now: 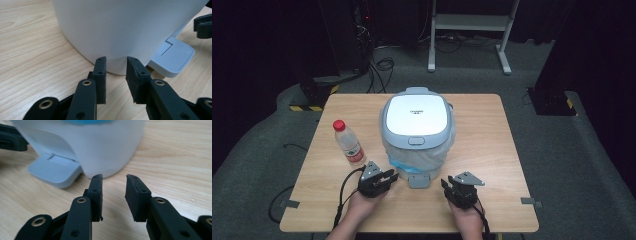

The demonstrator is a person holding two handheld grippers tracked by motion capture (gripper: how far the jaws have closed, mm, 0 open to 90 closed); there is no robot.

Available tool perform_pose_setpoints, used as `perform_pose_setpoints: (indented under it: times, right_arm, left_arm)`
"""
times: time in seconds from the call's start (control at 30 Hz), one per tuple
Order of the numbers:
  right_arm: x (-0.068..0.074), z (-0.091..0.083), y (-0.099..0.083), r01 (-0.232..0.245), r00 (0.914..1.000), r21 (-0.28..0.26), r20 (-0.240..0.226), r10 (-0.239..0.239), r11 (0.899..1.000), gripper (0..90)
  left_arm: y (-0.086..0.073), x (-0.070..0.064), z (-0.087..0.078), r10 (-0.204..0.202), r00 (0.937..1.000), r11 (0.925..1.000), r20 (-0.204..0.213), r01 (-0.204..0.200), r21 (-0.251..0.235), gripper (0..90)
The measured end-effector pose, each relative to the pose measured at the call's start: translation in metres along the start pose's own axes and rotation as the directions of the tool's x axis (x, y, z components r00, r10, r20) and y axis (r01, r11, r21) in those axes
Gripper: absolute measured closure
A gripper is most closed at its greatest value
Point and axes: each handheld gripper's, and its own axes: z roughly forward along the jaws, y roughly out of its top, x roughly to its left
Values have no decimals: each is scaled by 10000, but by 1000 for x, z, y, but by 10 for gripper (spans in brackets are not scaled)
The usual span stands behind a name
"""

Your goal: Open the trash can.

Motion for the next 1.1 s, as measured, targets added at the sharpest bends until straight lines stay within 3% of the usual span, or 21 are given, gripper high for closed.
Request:
perform_pose_setpoints:
  times: [0.17,0.2,0.3,0.43,0.57,0.63,0.7,0.8,1.0,1.1]
  right_arm:
    - [14,-2,5,367,9989,-176,-283,-372,9992,640]
    - [24,-2,8,622,9966,-311,-522,-637,9976,631]
    - [41,2,14,784,9912,-481,-1028,-830,9958,619]
    - [55,10,20,1295,9847,-380,-1128,-1330,9909,618]
    - [60,19,22,1246,9849,-164,-1193,-1256,9921,613]
    - [62,23,22,1380,9845,3,-1095,-1372,9904,606]
    - [62,27,23,1453,9847,165,-999,-1430,9892,589]
    - [62,29,23,1469,9858,252,-862,-1443,9888,558]
    - [66,34,26,1740,9821,372,-793,-1707,9840,531]
    - [70,35,26,1912,9803,459,-595,-1884,9805,519]
  left_arm:
    - [-3,12,-11,117,9992,9999,-386,-113,108,642]
    - [-4,14,-12,130,9988,9997,-469,-120,207,642]
    - [-6,18,-17,225,9970,9985,-734,-188,509,583]
    - [-14,23,-27,583,9921,9949,-1111,-486,880,517]
    - [-26,36,-43,407,9884,9938,-1464,-249,1080,458]
    - [-30,42,-52,445,9823,9938,-1822,-249,1084,434]
    - [-33,47,-60,238,9787,9952,-2037,-38,977,412]
    - [-36,49,-60,192,9754,9951,-2197,26,984,391]
    - [-37,49,-53,539,9758,9888,-2119,-227,1473,362]
    - [-37,50,-53,386,9797,9890,-1966,-93,1479,362]
